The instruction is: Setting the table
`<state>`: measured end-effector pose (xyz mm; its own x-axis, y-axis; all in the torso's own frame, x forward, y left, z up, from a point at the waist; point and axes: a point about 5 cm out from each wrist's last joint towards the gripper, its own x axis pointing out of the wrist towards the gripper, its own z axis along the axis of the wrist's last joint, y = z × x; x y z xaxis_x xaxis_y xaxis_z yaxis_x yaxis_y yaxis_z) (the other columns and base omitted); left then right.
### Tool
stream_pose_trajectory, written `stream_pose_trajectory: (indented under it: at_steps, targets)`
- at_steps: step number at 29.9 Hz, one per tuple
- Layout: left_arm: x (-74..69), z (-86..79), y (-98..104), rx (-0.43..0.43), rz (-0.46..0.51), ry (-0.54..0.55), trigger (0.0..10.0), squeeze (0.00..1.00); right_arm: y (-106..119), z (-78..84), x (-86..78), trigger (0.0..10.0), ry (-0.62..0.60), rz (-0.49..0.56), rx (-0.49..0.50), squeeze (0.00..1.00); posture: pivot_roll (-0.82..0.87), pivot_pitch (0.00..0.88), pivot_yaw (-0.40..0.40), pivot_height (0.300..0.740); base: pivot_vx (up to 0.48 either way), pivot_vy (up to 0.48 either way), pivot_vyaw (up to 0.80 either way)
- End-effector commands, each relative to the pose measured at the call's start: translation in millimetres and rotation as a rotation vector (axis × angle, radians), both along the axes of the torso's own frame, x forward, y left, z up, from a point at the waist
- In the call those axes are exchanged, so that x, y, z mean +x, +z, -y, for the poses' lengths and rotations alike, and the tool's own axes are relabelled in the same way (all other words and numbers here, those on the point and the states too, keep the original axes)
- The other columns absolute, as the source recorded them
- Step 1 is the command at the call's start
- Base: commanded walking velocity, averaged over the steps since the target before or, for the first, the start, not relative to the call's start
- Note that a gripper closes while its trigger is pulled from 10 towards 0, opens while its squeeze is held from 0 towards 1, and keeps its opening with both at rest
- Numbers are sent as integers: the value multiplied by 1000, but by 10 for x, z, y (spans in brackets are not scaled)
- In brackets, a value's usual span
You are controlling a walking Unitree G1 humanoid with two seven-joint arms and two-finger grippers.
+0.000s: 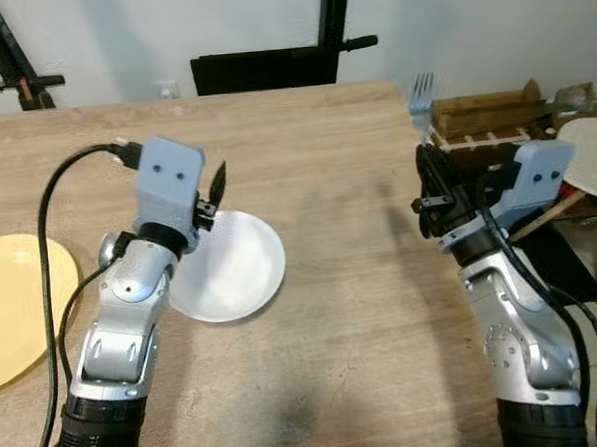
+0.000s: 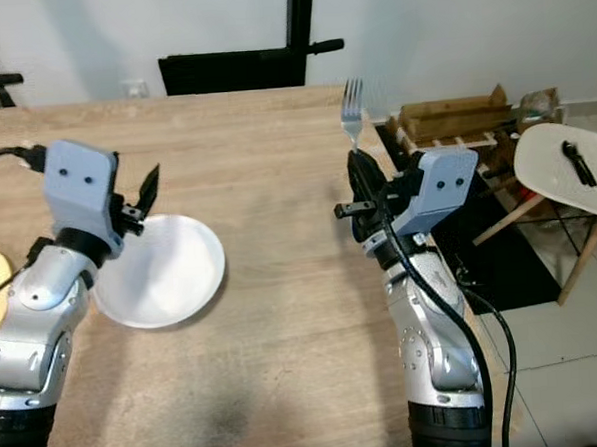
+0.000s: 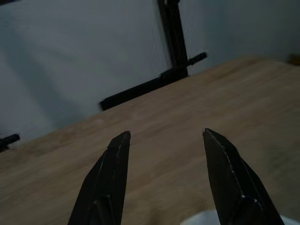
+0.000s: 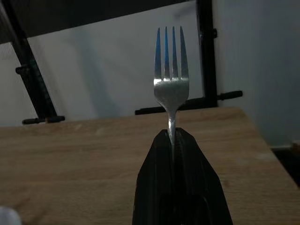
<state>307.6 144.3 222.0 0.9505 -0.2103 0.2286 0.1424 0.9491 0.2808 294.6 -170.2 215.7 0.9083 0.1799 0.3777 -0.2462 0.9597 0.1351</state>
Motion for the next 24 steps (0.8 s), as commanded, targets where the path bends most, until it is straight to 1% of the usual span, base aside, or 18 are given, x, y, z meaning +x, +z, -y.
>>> stream_pose_trajectory:
  at_steps: [1, 7, 8, 9, 10, 11, 13, 14, 15, 16, 17, 18, 19, 20, 21, 22, 23, 24]
  targets:
    - [-11, 19, -28, 2, -9, -12, 10000, 0, -28, 45, -12, 10000, -14, -7, 5, 0, -74, 41, 58, 740, 0, 0, 0]
    - [0, 10, -20, -5, -17, -7, 10000, 0, -36, 45, -4, 10000, -18, -12, -6, 0, -72, 41, 58, 740, 0, 0, 0]
    - [21, -18, -24, -33, -55, -10, 10000, 0, -37, 21, 9, 10000, -8, -14, -30, 0, -69, 41, 58, 740, 0, 0, 0]
    - [21, -18, -24, -33, -55, -10, 10000, 0, -37, 21, 9, 10000, -8, -14, -30, 0, -69, 41, 58, 740, 0, 0, 0]
    - [38, -42, -26, -30, -85, -22, 10000, 0, -41, -4, 21, 10000, 4, -21, -54, 0, -69, 41, 58, 740, 0, 0, 0]
    - [38, -42, -26, -30, -85, -22, 10000, 0, -41, -4, 21, 10000, 4, -21, -54, 0, -69, 41, 58, 740, 0, 0, 0]
    - [68, -124, 3, -7, -149, -63, 10000, 0, -76, -86, 52, 10000, 62, -59, -108, 0, -59, 46, 54, 740, 0, 0, 0]
    - [71, -179, 36, 6, -166, -95, 10000, 0, -100, -140, 71, 10000, 100, -81, -132, 0, -59, 46, 54, 740, 0, 0, 0]
    - [68, -235, 68, 17, -189, -128, 10000, 0, -136, -190, 102, 10000, 121, -110, -175, 0, -51, 49, 52, 740, 0, 0, 0]
    - [44, -317, 123, 58, -201, -176, 10000, 0, -155, -245, 140, 10000, 147, -126, -190, 0, -41, 52, 50, 740, 0, 0, 0]
    - [44, -317, 123, 58, -201, -176, 10000, 0, -155, -245, 140, 10000, 147, -126, -190, 0, -41, 52, 50, 740, 0, 0, 0]
    - [-28, -453, 239, 104, -230, -266, 10000, 0, -197, -321, 232, 10000, 160, -163, -224, 0, -34, 54, 48, 740, 0, 0, 0]
    - [-52, -489, 275, 116, -237, -288, 10000, 0, -201, -340, 257, 10000, 160, -163, -231, 0, -34, 54, 48, 740, 0, 0, 0]
    - [-52, -489, 275, 116, -237, -288, 10000, 0, -201, -340, 257, 10000, 160, -163, -231, 0, -34, 54, 48, 740, 0, 0, 0]
    - [-139, -586, 389, 120, -246, -354, 10000, 0, -224, -407, 335, 10000, 179, -191, -210, 0, -9, 60, 40, 740, 0, 0, 0]
    - [-139, -586, 389, 120, -246, -354, 10000, 0, -224, -407, 335, 10000, 179, -191, -210, 0, -9, 60, 40, 740, 0, 0, 0]
    - [-225, -661, 474, 139, -251, -408, 10000, 0, -227, -492, 399, 10000, 207, -200, -184, 0, 0, 64, 35, 740, 0, 0, 0]
    - [-259, -685, 502, 150, -258, -427, 10000, 0, -239, -538, 430, 10000, 222, -210, -177, 0, 13, 68, 31, 740, 0, 0, 0]
